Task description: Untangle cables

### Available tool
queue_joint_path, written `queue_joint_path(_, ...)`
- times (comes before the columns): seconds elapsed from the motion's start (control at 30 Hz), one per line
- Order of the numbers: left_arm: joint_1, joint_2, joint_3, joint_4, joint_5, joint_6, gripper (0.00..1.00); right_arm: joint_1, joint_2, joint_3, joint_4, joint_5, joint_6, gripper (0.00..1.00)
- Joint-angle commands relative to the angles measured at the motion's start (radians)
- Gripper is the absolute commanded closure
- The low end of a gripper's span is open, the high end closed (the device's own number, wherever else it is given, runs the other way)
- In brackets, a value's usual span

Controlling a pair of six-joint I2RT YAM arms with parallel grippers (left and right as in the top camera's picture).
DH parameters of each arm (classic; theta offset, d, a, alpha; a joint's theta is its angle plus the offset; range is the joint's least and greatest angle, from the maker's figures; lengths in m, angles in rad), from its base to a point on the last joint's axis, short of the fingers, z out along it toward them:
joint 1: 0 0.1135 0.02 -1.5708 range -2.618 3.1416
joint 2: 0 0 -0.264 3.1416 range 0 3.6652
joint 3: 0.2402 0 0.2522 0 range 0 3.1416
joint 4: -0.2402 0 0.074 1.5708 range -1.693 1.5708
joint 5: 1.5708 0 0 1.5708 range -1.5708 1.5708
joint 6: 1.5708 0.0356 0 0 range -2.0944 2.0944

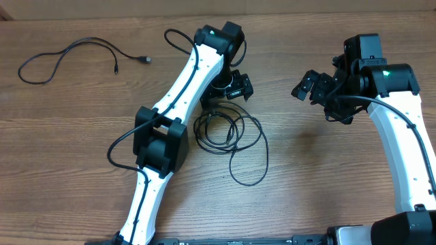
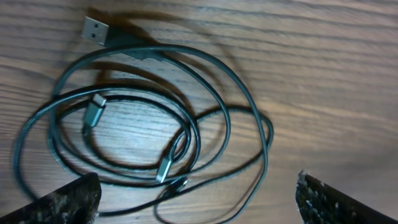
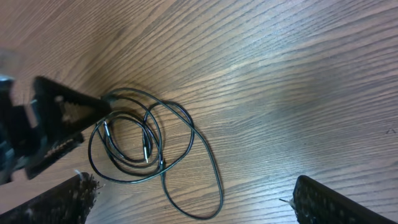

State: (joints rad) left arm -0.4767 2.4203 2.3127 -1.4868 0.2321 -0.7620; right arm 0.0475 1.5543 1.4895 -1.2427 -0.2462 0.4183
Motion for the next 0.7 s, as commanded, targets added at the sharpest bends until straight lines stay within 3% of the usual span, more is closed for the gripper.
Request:
queue_joint_path(0.0, -0.006, 0.061, 0.001, 0.042, 0.005, -0.171, 0.0, -0.003, 0.0, 0.003, 0.003, 0.01, 0.004, 0.0)
queue_joint_path(0.17, -0.007, 0.073, 0.001, 0.188, -0.013, -0.182, 0.01, -0.003, 0.0, 0.003, 0.003, 0.01, 0.004, 0.0)
queue_joint_path(0.4, -0.045, 0.073, -0.055, 0.195, -0.174, -0.363, 0.0, -0.003, 0.0, 0.003, 0.003, 0.01, 0.004, 0.0)
queue_joint_path(0.43, -0.047, 0.073, -0.068, 0.213, -0.19, -0.369, 0.02, -0.003, 0.0, 0.003, 0.003, 0.01, 0.004, 0.0)
queue_joint_path(0.53, -0.047, 0.073, -0.098, 0.263, -0.189, -0.369, 0.22, -0.003, 0.0, 0.003, 0.003, 0.01, 0.004, 0.0)
queue_joint_path(0.67, -0.047, 0.073, -0.134, 0.299, -0.192, -0.369, 0.33, -0.003, 0.0, 0.003, 0.003, 0.01, 0.004, 0.0)
